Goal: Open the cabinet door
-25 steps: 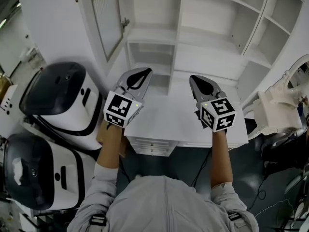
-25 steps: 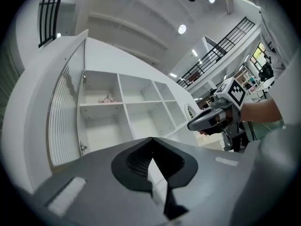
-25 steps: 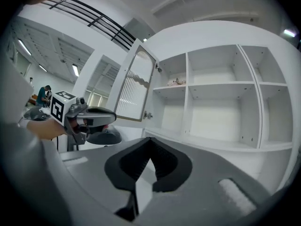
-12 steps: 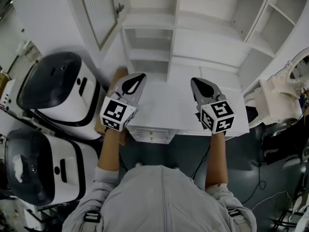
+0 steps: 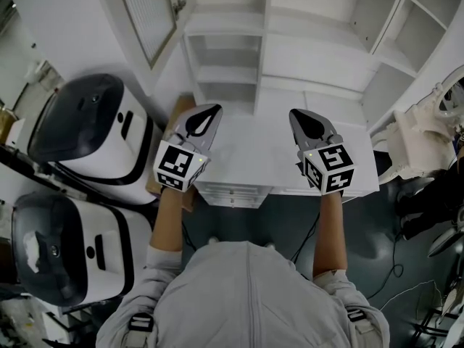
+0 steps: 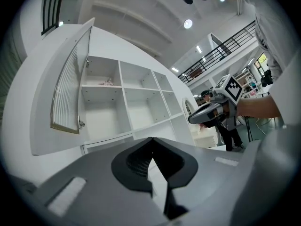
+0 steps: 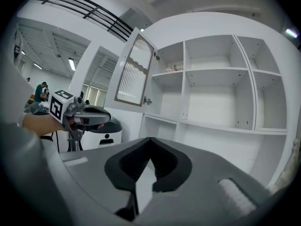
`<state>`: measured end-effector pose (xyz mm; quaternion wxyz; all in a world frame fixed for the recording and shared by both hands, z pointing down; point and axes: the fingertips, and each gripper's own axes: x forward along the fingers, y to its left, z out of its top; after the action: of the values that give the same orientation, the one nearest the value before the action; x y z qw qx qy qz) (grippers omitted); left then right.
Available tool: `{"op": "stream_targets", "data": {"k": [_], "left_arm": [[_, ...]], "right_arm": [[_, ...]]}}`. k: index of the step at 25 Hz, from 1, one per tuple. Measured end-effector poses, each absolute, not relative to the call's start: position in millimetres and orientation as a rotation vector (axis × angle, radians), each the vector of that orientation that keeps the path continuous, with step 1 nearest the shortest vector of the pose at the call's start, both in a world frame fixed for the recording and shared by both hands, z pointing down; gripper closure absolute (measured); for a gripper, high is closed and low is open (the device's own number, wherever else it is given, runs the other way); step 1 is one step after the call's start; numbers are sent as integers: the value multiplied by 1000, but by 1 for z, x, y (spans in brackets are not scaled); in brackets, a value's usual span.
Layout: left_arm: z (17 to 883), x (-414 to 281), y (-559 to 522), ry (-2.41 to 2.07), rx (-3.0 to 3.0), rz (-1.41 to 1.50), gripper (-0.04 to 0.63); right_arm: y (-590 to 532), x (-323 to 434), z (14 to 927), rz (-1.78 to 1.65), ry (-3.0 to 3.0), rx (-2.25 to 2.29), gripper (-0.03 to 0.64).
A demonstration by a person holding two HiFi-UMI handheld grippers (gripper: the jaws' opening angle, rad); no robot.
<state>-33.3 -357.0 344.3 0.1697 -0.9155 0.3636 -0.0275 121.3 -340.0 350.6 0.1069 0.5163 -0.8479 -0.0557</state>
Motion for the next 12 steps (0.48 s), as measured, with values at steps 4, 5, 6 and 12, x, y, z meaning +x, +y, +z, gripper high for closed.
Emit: {"op": "stream_targets", "data": {"k": [4, 5, 6, 12], "left_arm": [[351, -27, -358, 1024, -2608, -107, 577], [353, -26, -358, 1025, -2612, -111, 577], [355, -25, -358, 1023, -2615, -108, 577], [358, -19, -359, 1004, -2631, -104, 577]], "right_arm": [[-339, 121, 354, -137, -2507, 1517, 617], [-339, 121, 355, -131, -2508, 1517, 617], [-339, 121, 357, -126, -2508, 1516, 617], [-338, 123, 361, -113, -2511, 1508, 617]]}}
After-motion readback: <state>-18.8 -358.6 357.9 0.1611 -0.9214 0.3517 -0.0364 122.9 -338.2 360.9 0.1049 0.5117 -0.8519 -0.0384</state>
